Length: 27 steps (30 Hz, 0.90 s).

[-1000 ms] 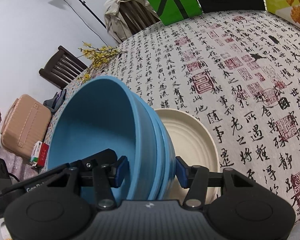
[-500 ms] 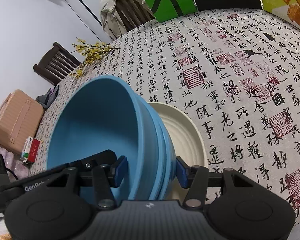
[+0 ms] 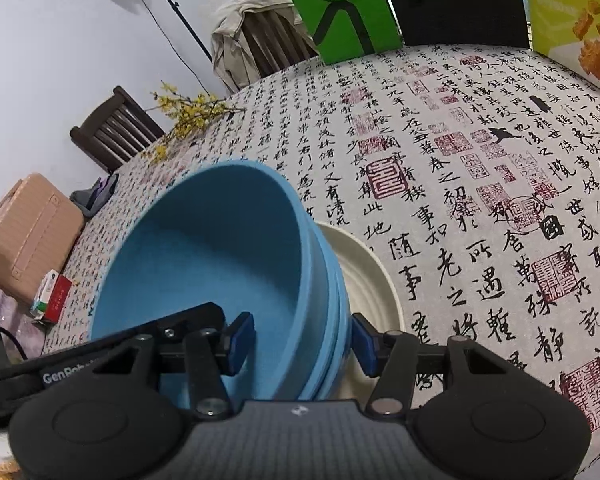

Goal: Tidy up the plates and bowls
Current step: 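Lower the bowl stack onto the cream plates and open both grippers, then withdraw both open grippers from the bowls stacked on the plates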

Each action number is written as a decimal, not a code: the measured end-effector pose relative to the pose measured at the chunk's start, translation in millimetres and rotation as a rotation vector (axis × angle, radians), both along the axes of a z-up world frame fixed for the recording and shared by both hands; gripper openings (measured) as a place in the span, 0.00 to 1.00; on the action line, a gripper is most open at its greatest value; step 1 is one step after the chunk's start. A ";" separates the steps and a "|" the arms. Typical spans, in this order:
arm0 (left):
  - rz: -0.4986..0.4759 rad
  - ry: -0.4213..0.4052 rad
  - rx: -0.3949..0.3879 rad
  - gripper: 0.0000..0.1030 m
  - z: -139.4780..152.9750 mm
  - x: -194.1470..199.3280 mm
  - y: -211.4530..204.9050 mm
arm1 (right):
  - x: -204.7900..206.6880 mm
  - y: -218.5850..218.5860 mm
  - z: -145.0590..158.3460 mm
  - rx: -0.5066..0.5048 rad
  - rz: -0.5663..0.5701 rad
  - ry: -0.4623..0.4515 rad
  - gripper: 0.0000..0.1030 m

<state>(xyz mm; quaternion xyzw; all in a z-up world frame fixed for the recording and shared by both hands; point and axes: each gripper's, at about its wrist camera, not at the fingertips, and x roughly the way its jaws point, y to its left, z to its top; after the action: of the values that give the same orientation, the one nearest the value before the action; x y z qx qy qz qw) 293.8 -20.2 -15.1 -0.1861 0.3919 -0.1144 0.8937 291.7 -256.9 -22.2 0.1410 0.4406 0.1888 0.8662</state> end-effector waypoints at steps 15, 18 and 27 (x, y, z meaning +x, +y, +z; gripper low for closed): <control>0.107 -0.295 0.058 1.00 25.2 -46.1 29.1 | -41.1 -25.8 18.3 0.125 0.028 -0.241 0.83; 0.125 -0.380 0.107 1.00 29.7 -61.7 27.4 | -53.7 -28.4 21.0 0.120 0.027 -0.303 0.99; 0.197 -0.553 0.202 1.00 31.4 -115.3 25.1 | -110.3 -35.5 19.5 0.041 -0.041 -0.559 1.00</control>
<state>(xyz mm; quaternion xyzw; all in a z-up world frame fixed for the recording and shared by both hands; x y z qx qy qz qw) 178.6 4.9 16.4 -0.0954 0.1234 -0.0340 0.9872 181.4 -292.4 -2.6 0.1096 0.1777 0.2117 0.9548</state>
